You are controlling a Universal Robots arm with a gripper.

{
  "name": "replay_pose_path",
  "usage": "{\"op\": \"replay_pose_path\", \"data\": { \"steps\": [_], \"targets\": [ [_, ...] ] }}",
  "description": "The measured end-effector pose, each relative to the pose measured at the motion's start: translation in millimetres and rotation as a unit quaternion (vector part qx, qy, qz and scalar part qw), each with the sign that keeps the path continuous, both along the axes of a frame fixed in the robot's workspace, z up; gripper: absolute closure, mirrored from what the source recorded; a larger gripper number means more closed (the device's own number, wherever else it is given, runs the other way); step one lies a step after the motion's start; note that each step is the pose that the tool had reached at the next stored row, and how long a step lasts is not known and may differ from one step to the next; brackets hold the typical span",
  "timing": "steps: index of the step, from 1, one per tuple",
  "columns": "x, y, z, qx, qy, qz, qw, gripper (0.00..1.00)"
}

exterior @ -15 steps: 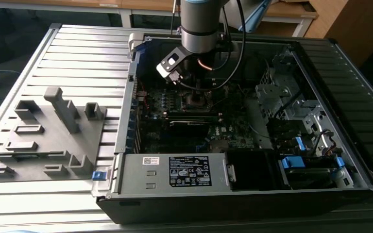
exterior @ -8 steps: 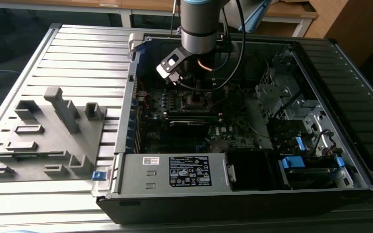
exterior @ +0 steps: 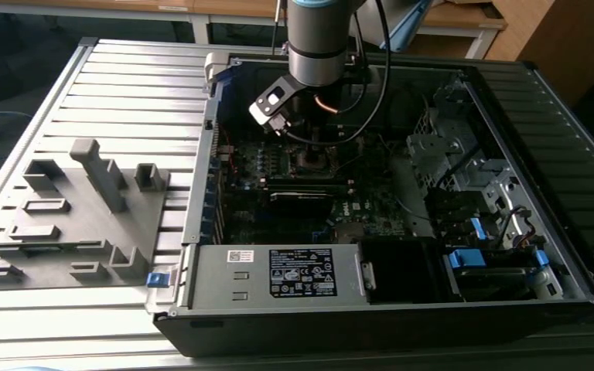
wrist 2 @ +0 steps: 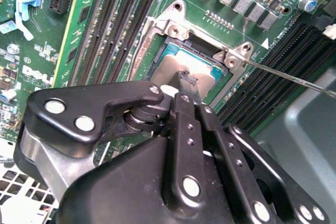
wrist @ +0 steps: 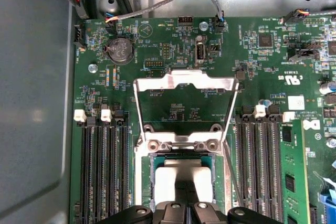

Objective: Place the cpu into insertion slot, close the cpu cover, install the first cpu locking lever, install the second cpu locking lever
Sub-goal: 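Place the cpu into insertion slot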

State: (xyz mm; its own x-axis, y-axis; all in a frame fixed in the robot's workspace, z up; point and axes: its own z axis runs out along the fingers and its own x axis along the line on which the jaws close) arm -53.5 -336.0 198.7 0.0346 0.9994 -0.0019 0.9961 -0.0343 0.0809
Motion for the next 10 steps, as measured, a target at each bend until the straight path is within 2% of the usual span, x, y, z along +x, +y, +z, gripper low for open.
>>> {"op": "replay_pose_path", "data": {
  "steps": [10],
  "targets": [
    [0.0, 0.0, -0.1, 0.0001, -0.0001, 0.0, 1.0, 0.89]
  ]
}}
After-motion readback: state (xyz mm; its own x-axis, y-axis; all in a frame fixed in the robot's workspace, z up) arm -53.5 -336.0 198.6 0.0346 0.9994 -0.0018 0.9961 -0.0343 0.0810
